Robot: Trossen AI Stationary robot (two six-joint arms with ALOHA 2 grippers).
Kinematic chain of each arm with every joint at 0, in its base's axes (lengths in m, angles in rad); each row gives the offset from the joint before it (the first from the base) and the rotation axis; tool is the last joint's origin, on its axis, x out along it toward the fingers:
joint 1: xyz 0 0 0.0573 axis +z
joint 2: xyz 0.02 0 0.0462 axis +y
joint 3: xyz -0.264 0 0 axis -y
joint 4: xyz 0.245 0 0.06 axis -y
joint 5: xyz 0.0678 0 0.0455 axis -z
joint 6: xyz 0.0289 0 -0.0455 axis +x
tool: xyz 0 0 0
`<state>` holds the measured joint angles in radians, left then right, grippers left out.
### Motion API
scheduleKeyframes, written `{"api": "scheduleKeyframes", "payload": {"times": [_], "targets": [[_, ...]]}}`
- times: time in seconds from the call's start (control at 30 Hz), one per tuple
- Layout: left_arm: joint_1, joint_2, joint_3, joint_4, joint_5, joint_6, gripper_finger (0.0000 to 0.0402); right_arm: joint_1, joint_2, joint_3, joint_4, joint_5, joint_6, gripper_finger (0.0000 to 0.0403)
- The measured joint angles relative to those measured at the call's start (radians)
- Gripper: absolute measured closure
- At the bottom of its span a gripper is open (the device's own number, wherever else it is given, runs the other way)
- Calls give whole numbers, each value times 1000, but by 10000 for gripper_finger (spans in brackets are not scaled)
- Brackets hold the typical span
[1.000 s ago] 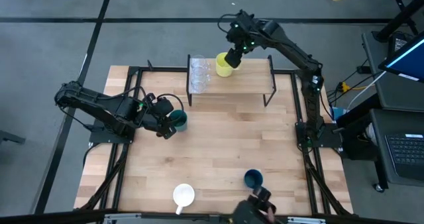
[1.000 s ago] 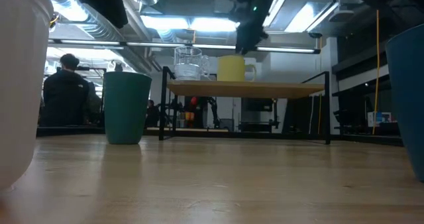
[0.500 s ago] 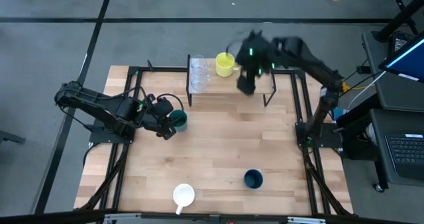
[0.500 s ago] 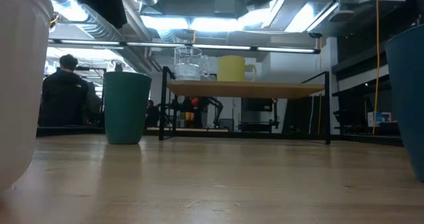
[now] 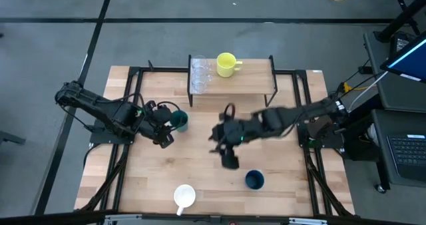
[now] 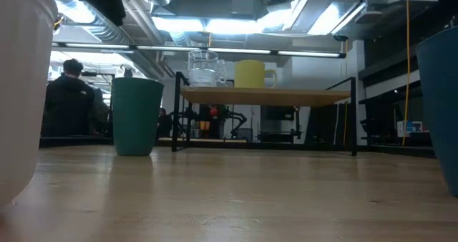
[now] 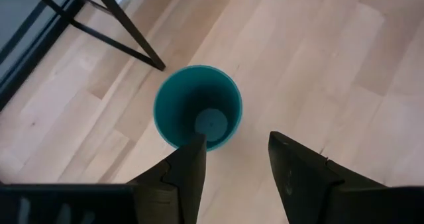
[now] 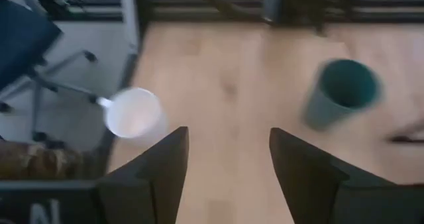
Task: Stack small to large cups/mugs on shelf
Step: Put the white mug on the shelf, aligned with the yellow mug
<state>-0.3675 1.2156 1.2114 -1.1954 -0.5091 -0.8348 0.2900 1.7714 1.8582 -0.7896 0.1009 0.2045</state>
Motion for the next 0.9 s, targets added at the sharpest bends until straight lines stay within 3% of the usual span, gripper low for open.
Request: {"api": "scheduleKeyframes", "payload": {"times": [0.2,0.33,0.9], "targets": [[-10,0,0,0,-2,-60,243,96,17,-244,361,-11,122,189],[-9,2,0,1,-7,-100,243,132,80,-299,516,-75,172,189],[-9,2,0,4,-34,-102,243,190,468,29,499,-68,182,189]]}}
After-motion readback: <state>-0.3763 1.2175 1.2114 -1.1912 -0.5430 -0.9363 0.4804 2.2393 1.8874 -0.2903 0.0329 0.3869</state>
